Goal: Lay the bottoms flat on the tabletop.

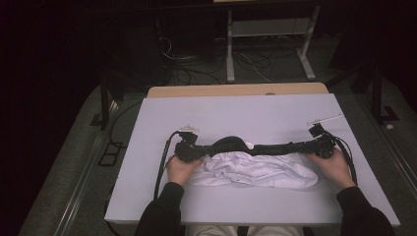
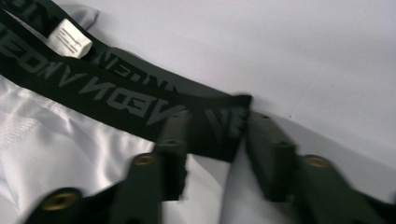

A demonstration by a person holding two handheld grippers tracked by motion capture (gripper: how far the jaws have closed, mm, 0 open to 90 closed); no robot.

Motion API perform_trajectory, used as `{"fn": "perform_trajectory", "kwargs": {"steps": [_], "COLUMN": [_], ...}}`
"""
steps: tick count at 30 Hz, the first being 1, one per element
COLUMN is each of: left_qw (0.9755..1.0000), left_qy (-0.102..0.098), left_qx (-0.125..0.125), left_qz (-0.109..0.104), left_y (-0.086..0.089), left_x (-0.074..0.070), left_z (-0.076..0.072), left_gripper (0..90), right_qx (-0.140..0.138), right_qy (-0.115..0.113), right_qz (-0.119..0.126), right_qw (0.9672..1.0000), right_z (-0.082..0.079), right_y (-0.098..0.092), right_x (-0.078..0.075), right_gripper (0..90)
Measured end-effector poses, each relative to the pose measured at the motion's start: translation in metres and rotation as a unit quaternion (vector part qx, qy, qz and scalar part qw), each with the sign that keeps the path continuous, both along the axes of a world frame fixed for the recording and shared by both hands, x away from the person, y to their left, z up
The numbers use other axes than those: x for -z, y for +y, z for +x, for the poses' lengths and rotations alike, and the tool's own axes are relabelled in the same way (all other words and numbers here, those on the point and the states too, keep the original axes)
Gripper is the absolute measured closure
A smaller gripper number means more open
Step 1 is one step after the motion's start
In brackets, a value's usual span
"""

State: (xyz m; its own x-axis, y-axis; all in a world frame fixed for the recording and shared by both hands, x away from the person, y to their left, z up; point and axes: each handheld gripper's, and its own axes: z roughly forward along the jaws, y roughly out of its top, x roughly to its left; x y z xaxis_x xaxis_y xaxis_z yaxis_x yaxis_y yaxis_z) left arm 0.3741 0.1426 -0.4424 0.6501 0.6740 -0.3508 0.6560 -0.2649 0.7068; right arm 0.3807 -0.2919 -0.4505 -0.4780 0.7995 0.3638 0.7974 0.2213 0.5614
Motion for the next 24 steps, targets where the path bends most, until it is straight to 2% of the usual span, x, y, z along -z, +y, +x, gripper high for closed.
{"fn": "perform_trajectory", "kwargs": {"steps": [1,3,5,15,19,24], "left_qw": [1.0,1.0,1.0,1.0,1.0,0.9998], "left_qy": [0.0,-0.001,-0.002,0.0,-0.003,-0.013], "left_qx": [0.0,0.0,0.001,0.008,0.008,0.014], "left_qz": [0.0,0.0,0.0,-0.003,-0.003,0.002], "left_y": [0.0,0.0,0.0,0.003,0.004,0.005], "left_x": [0.0,0.0,-0.001,-0.001,-0.005,-0.01], "left_z": [0.0,0.0,0.0,0.002,0.003,0.004], "left_gripper": [85.2,85.2,85.2,85.9,86.1,86.1], "right_qx": [0.0,0.0,0.004,0.002,0.01,0.019], "right_qy": [0.006,0.009,0.015,0.0,-0.011,-0.022], "right_qz": [-0.002,-0.003,0.008,-0.011,-0.023,-0.023], "right_qw": [1.0,1.0,0.9998,0.9999,0.9996,0.9993], "right_z": [0.0,0.0,0.001,-0.001,-0.002,-0.003], "right_y": [0.0,-0.001,-0.004,-0.001,-0.001,-0.004], "right_x": [0.001,0.001,0.002,0.0,-0.003,-0.006], "right_gripper": [76.5,79.2,83.2,84.9,85.0,85.0]}}
